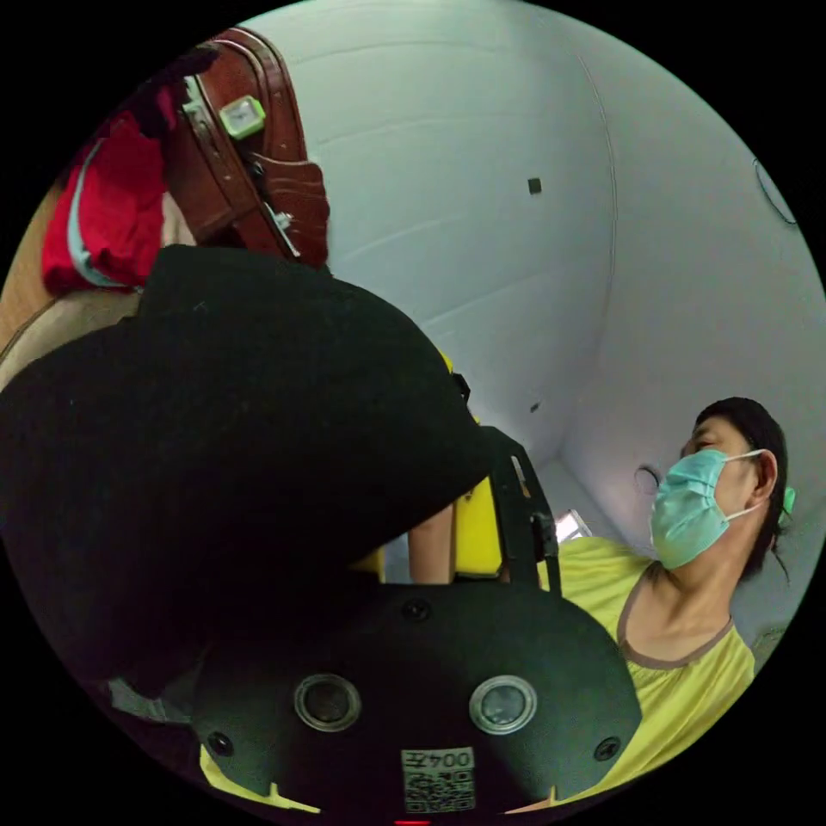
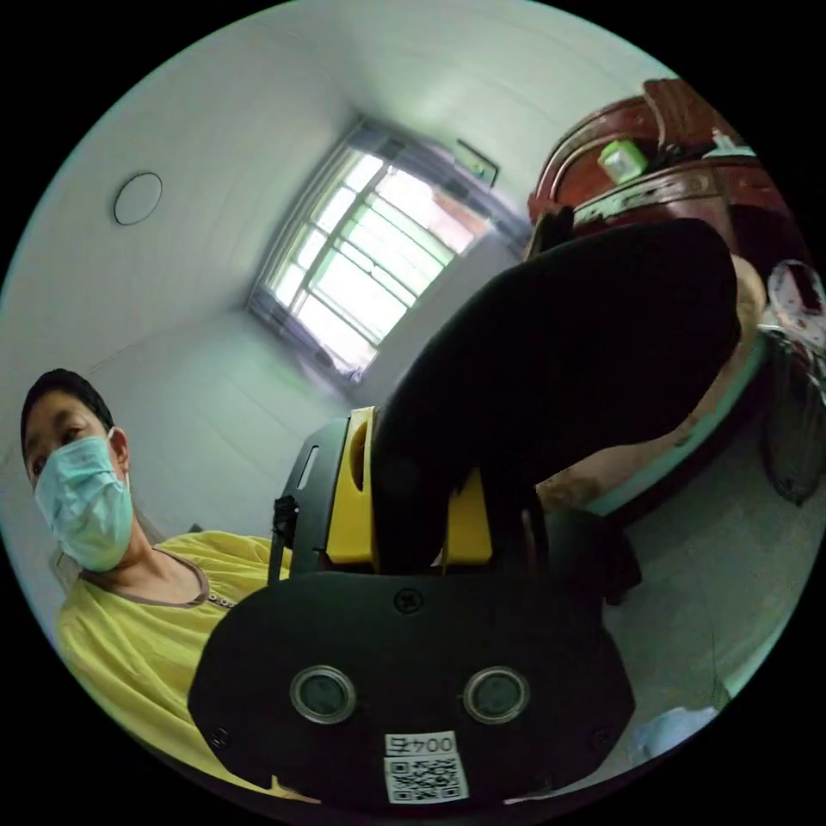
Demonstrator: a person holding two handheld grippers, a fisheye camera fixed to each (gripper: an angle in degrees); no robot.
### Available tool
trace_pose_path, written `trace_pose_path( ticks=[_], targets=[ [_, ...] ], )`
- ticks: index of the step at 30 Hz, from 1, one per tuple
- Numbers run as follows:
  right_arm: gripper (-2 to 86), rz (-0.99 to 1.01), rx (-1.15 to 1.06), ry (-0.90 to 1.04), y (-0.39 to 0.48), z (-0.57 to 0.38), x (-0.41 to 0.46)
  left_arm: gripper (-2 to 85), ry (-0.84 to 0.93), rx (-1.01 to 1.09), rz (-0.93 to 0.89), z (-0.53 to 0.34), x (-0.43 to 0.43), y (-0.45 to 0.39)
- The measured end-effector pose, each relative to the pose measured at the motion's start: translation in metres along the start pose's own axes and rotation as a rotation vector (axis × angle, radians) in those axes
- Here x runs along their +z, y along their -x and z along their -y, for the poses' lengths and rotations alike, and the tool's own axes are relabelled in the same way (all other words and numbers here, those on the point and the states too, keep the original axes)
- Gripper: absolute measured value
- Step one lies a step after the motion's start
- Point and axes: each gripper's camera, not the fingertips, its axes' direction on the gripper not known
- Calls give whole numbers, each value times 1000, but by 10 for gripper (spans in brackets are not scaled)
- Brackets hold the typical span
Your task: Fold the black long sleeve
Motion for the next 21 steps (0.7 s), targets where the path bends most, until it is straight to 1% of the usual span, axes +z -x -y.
trace_pose_path(
  ticks=[2, 3, 5, 6, 8, 10, 12, 15, 17, 19, 21],
  targets=[
    [110, -52, 1, -135, 19, -32, -62, 139, 104, 49, -56, 30, 69, -9],
    [110, -72, -1, -161, 25, -39, -76, 139, 126, 50, -81, 36, 86, -10],
    [108, -162, -23, -245, 52, -62, -126, 139, 225, 73, -206, 59, 151, -11],
    [108, -187, -29, -260, 58, -66, -138, 138, 253, 71, -236, 63, 165, -8],
    [107, -282, -24, -320, 81, -78, -181, 124, 326, 10, -379, 72, 206, 13],
    [106, -355, -26, -362, 97, -80, -213, 109, 351, -23, -415, 71, 219, 34],
    [106, -430, -27, -404, 114, -77, -244, 103, 339, -52, -365, 68, 217, 60],
    [106, -556, -69, -463, 152, -68, -294, 99, 294, -97, -242, 66, 200, 115],
    [107, -664, -82, -516, 186, -74, -328, 94, 235, -175, -188, 62, 181, 162],
    [107, -741, -45, -570, 200, -94, -351, 90, 206, -220, -163, 56, 167, 194],
    [108, -797, 44, -648, 197, -133, -368, 88, 170, -258, -139, 47, 152, 222]
  ],
)
